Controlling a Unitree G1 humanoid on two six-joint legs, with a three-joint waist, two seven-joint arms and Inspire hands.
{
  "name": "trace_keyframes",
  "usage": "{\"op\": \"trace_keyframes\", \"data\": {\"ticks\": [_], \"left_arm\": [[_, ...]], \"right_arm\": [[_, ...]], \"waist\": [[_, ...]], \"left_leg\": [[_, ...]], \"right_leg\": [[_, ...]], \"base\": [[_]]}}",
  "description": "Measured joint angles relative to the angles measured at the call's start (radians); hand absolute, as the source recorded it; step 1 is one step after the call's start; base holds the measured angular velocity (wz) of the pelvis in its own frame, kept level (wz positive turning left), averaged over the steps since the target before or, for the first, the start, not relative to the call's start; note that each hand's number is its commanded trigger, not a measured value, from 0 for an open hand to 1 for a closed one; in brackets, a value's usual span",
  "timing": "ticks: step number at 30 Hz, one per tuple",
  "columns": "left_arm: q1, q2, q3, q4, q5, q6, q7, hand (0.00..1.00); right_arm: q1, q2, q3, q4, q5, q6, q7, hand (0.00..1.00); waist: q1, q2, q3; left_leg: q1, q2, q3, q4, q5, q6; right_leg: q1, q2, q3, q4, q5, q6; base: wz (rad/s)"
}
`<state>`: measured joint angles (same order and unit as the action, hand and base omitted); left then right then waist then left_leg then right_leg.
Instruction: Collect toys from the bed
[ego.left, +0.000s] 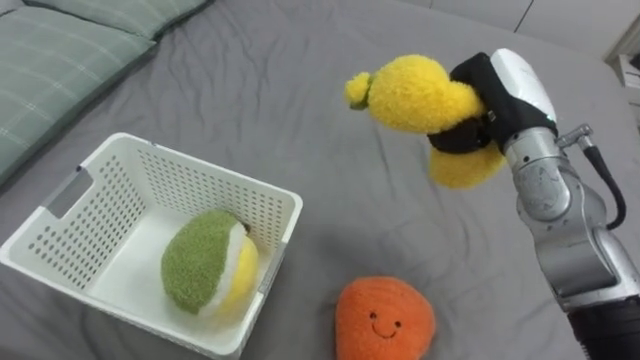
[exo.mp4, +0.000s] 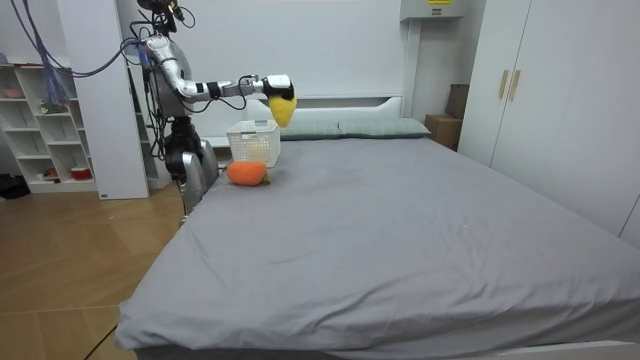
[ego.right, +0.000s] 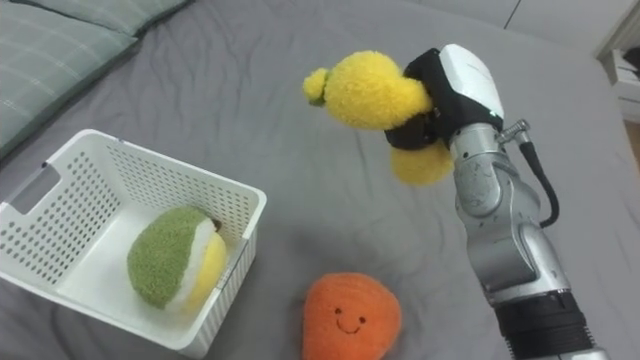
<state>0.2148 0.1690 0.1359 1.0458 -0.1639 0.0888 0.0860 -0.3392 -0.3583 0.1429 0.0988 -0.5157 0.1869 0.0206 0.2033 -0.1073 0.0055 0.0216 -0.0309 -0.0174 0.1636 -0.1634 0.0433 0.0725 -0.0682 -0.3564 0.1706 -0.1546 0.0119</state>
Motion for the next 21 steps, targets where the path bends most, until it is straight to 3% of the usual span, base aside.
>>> {"op": "trace_keyframes", "data": {"ticks": [5, 12, 17, 21], "left_arm": [[-0.007, -0.002, 0.001, -0.005, 0.008, -0.001, 0.0, 0.0], [0.017, -0.001, 0.017, -0.015, 0.016, 0.006, 0.01, 0.0], [0.009, -0.001, 0.021, -0.025, 0.038, 0.034, 0.018, 0.0], [-0.006, -0.001, 0.041, -0.025, 0.047, 0.037, 0.013, 0.0]], "right_arm": [[-0.035, 0.002, 0.047, -0.009, -0.003, 0.011, 0.013, 1.0], [-0.055, 0.005, 0.067, -0.016, -0.001, 0.019, 0.014, 1.0], [-0.092, 0.049, 0.11, -0.043, -0.007, 0.039, 0.021, 1.0], [-0.145, 0.08, 0.151, -0.074, -0.008, 0.056, 0.06, 1.0]], "waist": [[0.046, -0.008, -0.0009], [0.089, -0.004, 0.0025], [0.109, 0.0, 0.0048], [0.137, -0.002, 0.0042]], "left_leg": [[-0.002, -0.001, 0.0, 0.002, 0.0, 0.0], [-0.017, -0.005, -0.032, 0.009, 0.001, 0.001], [-0.05, -0.017, -0.073, 0.031, 0.002, 0.001], [-0.057, -0.023, -0.093, 0.035, 0.004, 0.002]], "right_leg": [[0.0, -0.001, -0.006, 0.0, 0.0, 0.0], [0.004, -0.005, -0.04, -0.002, 0.0, 0.001], [-0.002, -0.016, -0.075, -0.002, -0.002, 0.004], [0.0, -0.017, -0.093, -0.002, -0.003, 0.005]], "base": [[0.01], [0.13], [0.24], [0.16]]}}
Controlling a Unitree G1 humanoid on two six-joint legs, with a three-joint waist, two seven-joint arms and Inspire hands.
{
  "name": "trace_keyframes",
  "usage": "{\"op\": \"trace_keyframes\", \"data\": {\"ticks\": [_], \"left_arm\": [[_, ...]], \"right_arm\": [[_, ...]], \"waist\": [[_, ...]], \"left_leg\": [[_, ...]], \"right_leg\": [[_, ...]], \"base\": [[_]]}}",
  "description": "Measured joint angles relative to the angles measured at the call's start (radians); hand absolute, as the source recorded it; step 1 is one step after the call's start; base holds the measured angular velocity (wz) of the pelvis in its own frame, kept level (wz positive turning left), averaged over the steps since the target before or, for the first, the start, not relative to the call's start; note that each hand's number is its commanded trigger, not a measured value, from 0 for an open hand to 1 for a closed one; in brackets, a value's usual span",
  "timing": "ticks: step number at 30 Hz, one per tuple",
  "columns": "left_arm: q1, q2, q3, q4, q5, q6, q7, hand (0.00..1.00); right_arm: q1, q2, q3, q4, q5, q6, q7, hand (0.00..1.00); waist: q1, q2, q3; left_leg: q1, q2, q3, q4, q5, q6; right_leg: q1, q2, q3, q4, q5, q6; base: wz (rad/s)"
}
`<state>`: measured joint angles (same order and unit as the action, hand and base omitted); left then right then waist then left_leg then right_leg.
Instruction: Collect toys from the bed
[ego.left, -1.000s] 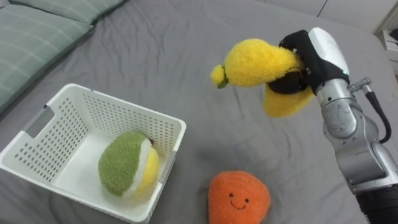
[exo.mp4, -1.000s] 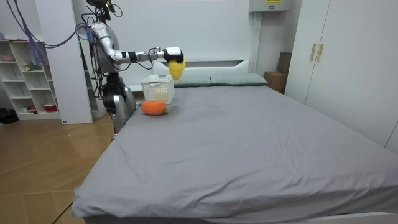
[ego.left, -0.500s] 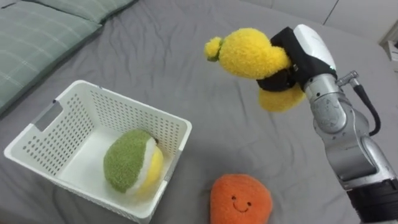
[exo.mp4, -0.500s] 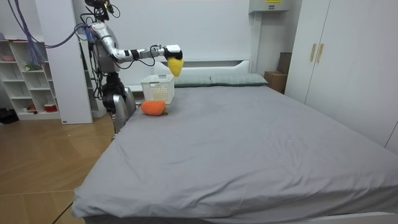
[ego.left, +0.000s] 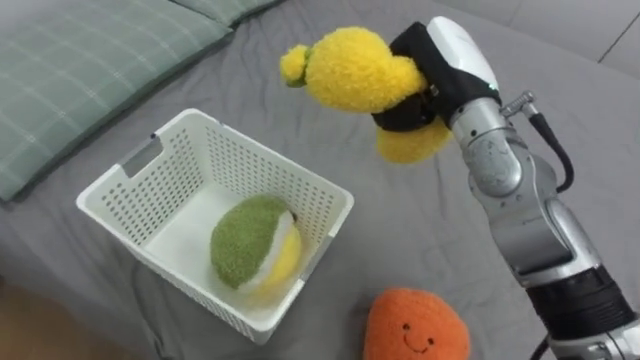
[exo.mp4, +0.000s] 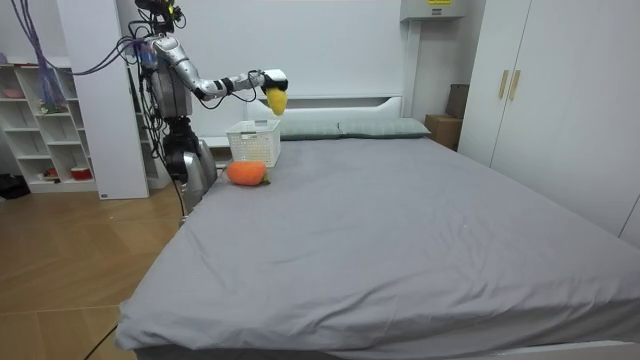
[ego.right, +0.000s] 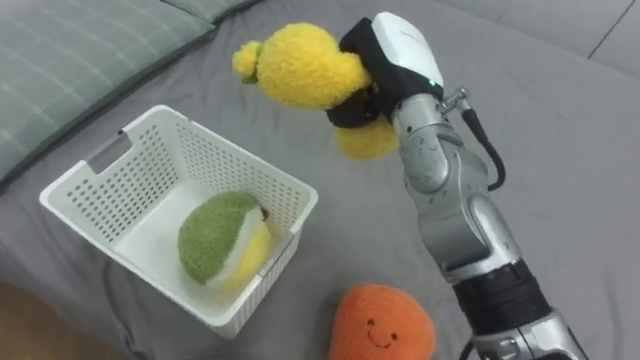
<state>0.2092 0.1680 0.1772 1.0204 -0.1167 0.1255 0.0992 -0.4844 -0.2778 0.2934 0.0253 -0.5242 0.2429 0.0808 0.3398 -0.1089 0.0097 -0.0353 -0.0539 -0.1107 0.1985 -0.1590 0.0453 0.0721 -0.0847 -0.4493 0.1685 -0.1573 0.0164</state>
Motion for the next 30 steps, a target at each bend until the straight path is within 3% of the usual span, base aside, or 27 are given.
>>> {"op": "trace_keyframes", "data": {"ticks": [2, 8, 13, 17, 18, 20, 21, 22, 23, 24, 30], "left_arm": [[-0.013, -0.001, 0.002, 0.0, -0.001, 0.001, -0.001, 0.0], [-0.051, -0.001, 0.003, 0.0, 0.0, 0.009, 0.006, 0.0], [-0.071, 0.001, -0.004, 0.0, 0.0, 0.022, 0.007, 0.0], [-0.071, 0.001, -0.006, 0.0, -0.001, 0.032, 0.006, 0.0], [-0.071, 0.001, -0.006, 0.0, -0.002, 0.033, 0.006, 0.0], [-0.078, 0.001, -0.007, 0.0, -0.007, 0.039, 0.006, 0.0], [-0.081, 0.001, -0.007, -0.001, -0.007, 0.04, 0.006, 0.0], [-0.084, 0.0, -0.008, -0.004, -0.007, 0.04, 0.007, 0.0], [-0.085, 0.0, -0.008, -0.008, -0.004, 0.041, 0.007, 0.0], [-0.085, 0.0, -0.009, -0.011, 0.0, 0.043, 0.008, 0.0], [-0.081, -0.003, -0.036, -0.059, 0.0, 0.066, 0.026, 0.0]], "right_arm": [[-0.023, 0.006, 0.033, -0.026, 0.0, -0.001, 0.019, 1.0], [-0.03, 0.036, 0.128, -0.024, 0.011, 0.0, 0.033, 1.0], [-0.031, 0.051, 0.155, -0.024, 0.011, 0.001, 0.034, 1.0], [-0.03, 0.105, 0.165, -0.024, 0.018, 0.023, 0.045, 1.0], [-0.03, 0.112, 0.17, -0.023, 0.02, 0.023, 0.045, 0.89], [-0.031, 0.131, 0.196, -0.015, 0.038, 0.029, 0.046, 0.77], [-0.031, 0.135, 0.199, -0.008, 0.048, 0.028, 0.046, 0.59], [-0.031, 0.148, 0.201, 0.015, 0.055, 0.031, 0.045, 0.51], [-0.031, 0.159, 0.204, 0.045, 0.058, 0.031, 0.044, 0.17], [-0.032, 0.162, 0.205, 0.062, 0.058, 0.032, 0.044, 0.0], [-0.037, 0.16, 0.207, 0.167, 0.057, 0.056, 0.045, 0.0]], "waist": [[0.01, -0.001, -0.0002], [0.066, -0.006, 0.0047], [0.097, -0.008, 0.0085], [0.119, -0.01, 0.0079], [0.12, -0.01, 0.0084], [0.129, -0.009, 0.0106], [0.132, -0.009, 0.011], [0.134, -0.011, 0.0109], [0.136, -0.014, 0.0093], [0.136, -0.017, 0.008], [0.133, -0.028, 0.0073]], "left_leg": [[-0.007, -0.011, -0.028, 0.001, 0.009, 0.002], [-0.015, -0.018, -0.055, 0.001, 0.018, 0.001], [-0.031, -0.029, -0.085, 0.005, 0.028, 0.001], [-0.028, -0.03, -0.086, 0.005, 0.03, 0.002], [-0.027, -0.03, -0.086, 0.005, 0.03, 0.002], [-0.023, -0.03, -0.087, 0.003, 0.03, 0.002], [-0.023, -0.03, -0.087, 0.004, 0.03, 0.002], [-0.023, -0.031, -0.09, 0.005, 0.03, 0.002], [-0.024, -0.032, -0.093, 0.005, 0.031, 0.001], [-0.024, -0.033, -0.094, 0.005, 0.032, 0.001], [-0.033, -0.041, -0.103, 0.008, 0.038, 0.004]], "right_leg": [[0.002, -0.004, -0.025, -0.001, -0.002, 0.003], [0.004, -0.017, -0.055, 0.0, -0.002, 0.004], [0.002, -0.02, -0.084, 0.002, -0.003, 0.005], [0.005, -0.02, -0.086, 0.002, -0.003, 0.005], [0.008, -0.02, -0.087, 0.001, -0.003, 0.005], [0.015, -0.019, -0.085, 0.0, -0.004, 0.006], [0.015, -0.019, -0.085, 0.0, -0.004, 0.006], [0.017, -0.019, -0.086, 0.0, -0.004, 0.007], [0.017, -0.019, -0.087, 0.0, -0.004, 0.007], [0.017, -0.019, -0.086, 0.0, -0.004, 0.007], [0.012, -0.023, -0.085, 0.0, -0.007, 0.01]], "base": [[0.35], [0.15], [0.2], [0.01], [0.0], [0.0], [0.04], [0.07], [0.08], [0.09], [0.05]]}}
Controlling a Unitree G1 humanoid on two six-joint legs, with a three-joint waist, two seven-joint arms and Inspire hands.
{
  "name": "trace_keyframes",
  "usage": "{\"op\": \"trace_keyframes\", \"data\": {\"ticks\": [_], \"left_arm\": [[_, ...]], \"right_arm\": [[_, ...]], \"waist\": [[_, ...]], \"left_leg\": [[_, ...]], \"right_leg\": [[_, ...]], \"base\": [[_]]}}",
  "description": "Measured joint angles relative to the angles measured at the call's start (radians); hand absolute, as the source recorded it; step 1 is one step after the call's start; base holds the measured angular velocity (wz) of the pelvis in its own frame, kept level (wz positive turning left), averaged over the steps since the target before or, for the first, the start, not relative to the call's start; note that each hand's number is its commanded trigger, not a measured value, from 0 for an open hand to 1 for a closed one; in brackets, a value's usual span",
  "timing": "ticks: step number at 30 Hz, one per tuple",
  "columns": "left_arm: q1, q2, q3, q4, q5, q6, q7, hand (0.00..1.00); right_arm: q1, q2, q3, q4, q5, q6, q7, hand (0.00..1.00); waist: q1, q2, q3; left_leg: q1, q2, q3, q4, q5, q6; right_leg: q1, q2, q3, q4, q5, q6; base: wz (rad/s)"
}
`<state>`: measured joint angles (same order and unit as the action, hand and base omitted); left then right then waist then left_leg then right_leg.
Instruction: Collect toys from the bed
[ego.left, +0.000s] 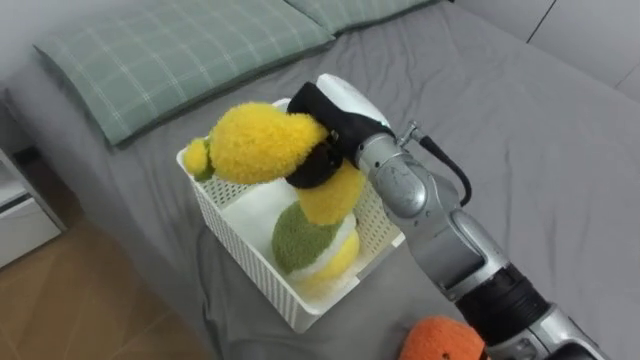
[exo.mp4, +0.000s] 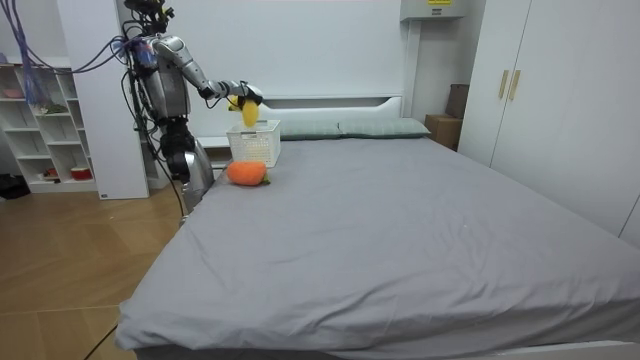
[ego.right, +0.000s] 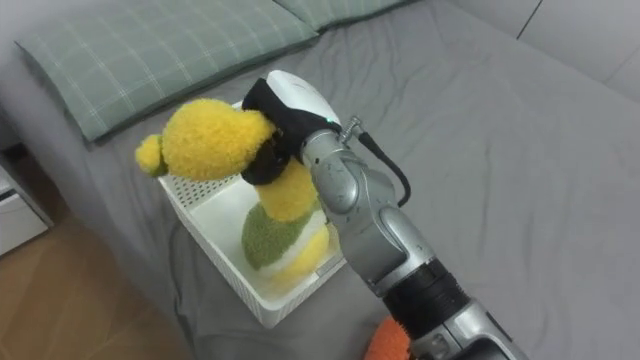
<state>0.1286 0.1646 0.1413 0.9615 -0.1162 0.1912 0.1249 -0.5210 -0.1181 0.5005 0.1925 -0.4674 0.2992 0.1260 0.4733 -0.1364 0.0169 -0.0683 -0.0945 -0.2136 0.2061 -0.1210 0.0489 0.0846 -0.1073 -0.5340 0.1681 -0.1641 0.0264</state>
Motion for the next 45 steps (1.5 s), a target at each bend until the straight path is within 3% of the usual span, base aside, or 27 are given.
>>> {"op": "trace_keyframes", "data": {"ticks": [12, 31, 40, 45], "left_arm": [[-0.015, 0.0, -0.006, -0.009, -0.008, 0.0, 0.0, 0.0], [-0.01, -0.004, -0.006, 0.009, -0.008, 0.0, 0.003, 0.0], [-0.008, -0.01, -0.004, 0.01, -0.007, 0.0, 0.001, 0.0], [-0.006, -0.025, 0.029, 0.01, 0.001, 0.005, 0.001, 0.0]], "right_arm": [[0.0, -0.037, -0.001, 0.035, 0.036, -0.001, 0.0, 0.0], [0.0, -0.05, -0.022, 0.035, 0.083, -0.008, 0.001, 0.0], [0.0, -0.076, -0.026, 0.028, 0.084, -0.014, 0.001, 0.0], [0.0, -0.077, -0.119, 0.009, 0.08, -0.02, 0.003, 0.0]], "waist": [[-0.005, -0.002, 0.0026], [-0.018, 0.011, 0.011], [-0.032, 0.026, 0.0058], [-0.04, 0.037, 0.0009]], "left_leg": [[-0.004, -0.005, -0.013, 0.002, 0.0, 0.002], [0.009, -0.005, -0.005, 0.001, 0.0, 0.004], [0.009, -0.003, 0.007, 0.0, -0.001, 0.007], [0.01, 0.0, 0.027, -0.004, 0.0, 0.01]], "right_leg": [[0.0, -0.008, -0.013, 0.003, -0.001, 0.002], [0.003, -0.01, -0.003, 0.007, 0.0, 0.003], [-0.003, -0.011, 0.01, 0.009, 0.0, 0.003], [-0.017, -0.012, 0.035, 0.018, 0.0, 0.003]], "base": [[0.02], [-0.01], [-0.04], [-0.12]]}}
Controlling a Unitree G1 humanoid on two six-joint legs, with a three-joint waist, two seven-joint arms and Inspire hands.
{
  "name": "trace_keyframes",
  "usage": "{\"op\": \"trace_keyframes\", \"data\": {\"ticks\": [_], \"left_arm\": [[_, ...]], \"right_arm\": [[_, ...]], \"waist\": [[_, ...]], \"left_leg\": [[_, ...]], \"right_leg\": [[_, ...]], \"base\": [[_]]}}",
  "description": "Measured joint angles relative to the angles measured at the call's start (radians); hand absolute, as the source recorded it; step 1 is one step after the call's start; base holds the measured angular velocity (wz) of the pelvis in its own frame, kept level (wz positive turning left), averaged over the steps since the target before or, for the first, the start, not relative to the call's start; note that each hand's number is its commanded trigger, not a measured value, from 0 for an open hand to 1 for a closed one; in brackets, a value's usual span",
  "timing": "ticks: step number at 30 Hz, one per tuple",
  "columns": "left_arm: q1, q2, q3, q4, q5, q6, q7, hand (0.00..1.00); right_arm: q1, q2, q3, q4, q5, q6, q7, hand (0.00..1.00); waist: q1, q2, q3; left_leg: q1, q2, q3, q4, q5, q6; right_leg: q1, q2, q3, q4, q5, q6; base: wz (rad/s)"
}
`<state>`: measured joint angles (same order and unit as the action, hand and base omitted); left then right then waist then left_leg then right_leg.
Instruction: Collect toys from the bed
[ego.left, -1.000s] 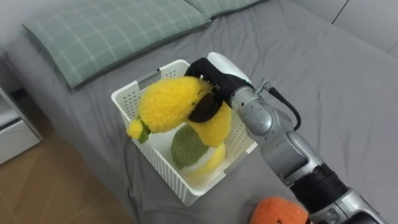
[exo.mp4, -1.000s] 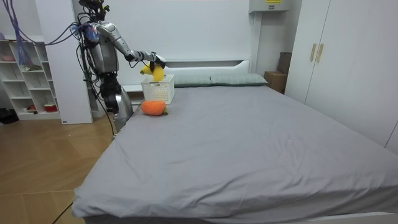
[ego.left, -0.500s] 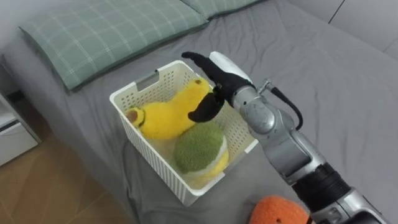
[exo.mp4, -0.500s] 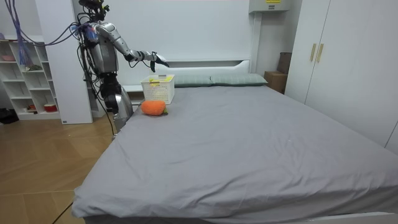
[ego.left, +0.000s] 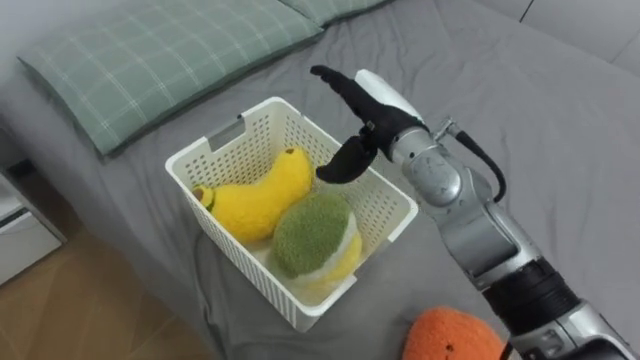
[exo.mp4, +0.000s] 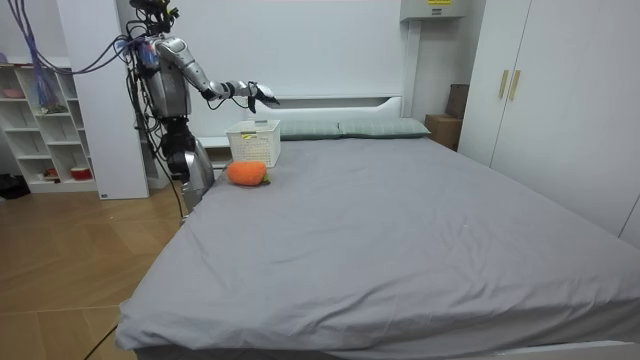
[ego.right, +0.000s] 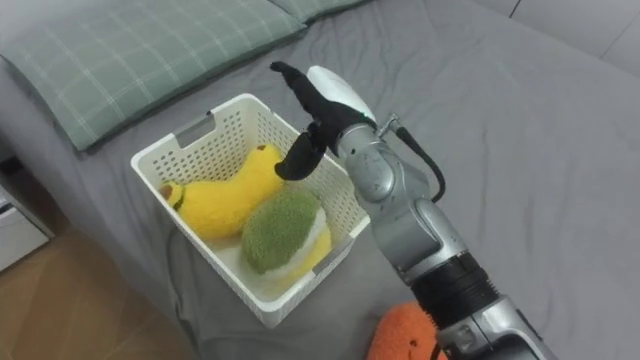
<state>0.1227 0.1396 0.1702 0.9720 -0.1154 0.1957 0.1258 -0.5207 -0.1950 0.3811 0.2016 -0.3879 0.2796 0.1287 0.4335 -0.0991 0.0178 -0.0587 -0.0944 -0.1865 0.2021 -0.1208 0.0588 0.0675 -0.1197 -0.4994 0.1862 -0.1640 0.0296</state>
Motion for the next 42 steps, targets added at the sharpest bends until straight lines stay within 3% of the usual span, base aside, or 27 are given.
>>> {"op": "trace_keyframes", "data": {"ticks": [6, 10, 16, 18, 23, 30, 32, 42], "left_arm": [[0.012, 0.001, 0.019, 0.03, -0.012, -0.002, 0.004, 0.0], [0.03, -0.004, 0.025, 0.03, -0.031, -0.015, 0.02, 0.0], [0.058, -0.005, 0.027, 0.072, -0.085, -0.057, 0.021, 0.0], [0.072, -0.006, 0.027, 0.073, -0.085, -0.066, 0.018, 0.0], [0.087, -0.001, 0.062, 0.073, -0.086, -0.097, 0.019, 0.0], [0.061, -0.002, 0.056, 0.083, -0.089, -0.108, 0.019, 0.0], [0.049, -0.004, 0.025, 0.082, -0.091, -0.108, 0.019, 0.0], [0.021, -0.004, -0.05, 0.093, -0.151, -0.099, 0.017, 0.0]], "right_arm": [[0.008, -0.019, -0.054, -0.054, 0.052, -0.027, -0.048, 0.0], [0.142, -0.029, -0.126, -0.148, 0.075, -0.059, -0.073, 0.0], [0.309, -0.07, -0.26, -0.225, 0.202, -0.074, -0.094, 0.0], [0.354, -0.079, -0.306, -0.248, 0.208, -0.079, -0.097, 0.0], [0.45, -0.084, -0.36, -0.257, 0.221, -0.107, -0.126, 0.0], [0.495, -0.083, -0.358, -0.254, 0.231, -0.107, -0.094, 0.0], [0.5, -0.083, -0.338, -0.228, 0.228, -0.107, -0.081, 0.0], [0.503, -0.077, -0.254, -0.08, 0.221, -0.096, 0.029, 0.0]], "waist": [[-0.045, 0.002, -0.0078], [-0.096, 0.0, -0.0153], [-0.206, 0.021, -0.0102], [-0.223, 0.03, -0.0169], [-0.298, 0.034, -0.0176], [-0.321, 0.032, -0.018], [-0.321, 0.032, -0.0179], [-0.314, 0.031, -0.0123]], "left_leg": [[0.031, 0.013, 0.053, -0.02, 0.0, 0.004], [0.062, 0.02, 0.093, -0.038, -0.001, 0.007], [0.087, 0.037, 0.169, -0.042, -0.017, 0.013], [0.089, 0.045, 0.201, -0.042, -0.025, 0.013], [0.119, 0.058, 0.25, -0.059, -0.037, 0.008], [0.123, 0.066, 0.288, -0.067, -0.046, 0.006], [0.124, 0.067, 0.294, -0.068, -0.047, 0.007], [0.122, 0.067, 0.295, -0.068, -0.049, 0.008]], "right_leg": [[0.001, 0.003, 0.051, 0.003, 0.002, 0.001], [0.006, 0.013, 0.108, 0.001, 0.004, 0.004], [-0.003, 0.019, 0.183, 0.003, 0.013, 0.002], [-0.016, 0.024, 0.203, 0.004, 0.019, 0.0], [-0.014, 0.039, 0.251, 0.002, 0.022, -0.002], [-0.028, 0.055, 0.291, 0.002, 0.022, -0.003], [-0.03, 0.055, 0.301, 0.0, 0.022, -0.003], [-0.035, 0.056, 0.303, 0.0, 0.022, -0.002]], "base": [[-0.25], [-0.28], [-0.39], [-0.49], [-0.32], [-0.17], [-0.06], [0.0]]}}
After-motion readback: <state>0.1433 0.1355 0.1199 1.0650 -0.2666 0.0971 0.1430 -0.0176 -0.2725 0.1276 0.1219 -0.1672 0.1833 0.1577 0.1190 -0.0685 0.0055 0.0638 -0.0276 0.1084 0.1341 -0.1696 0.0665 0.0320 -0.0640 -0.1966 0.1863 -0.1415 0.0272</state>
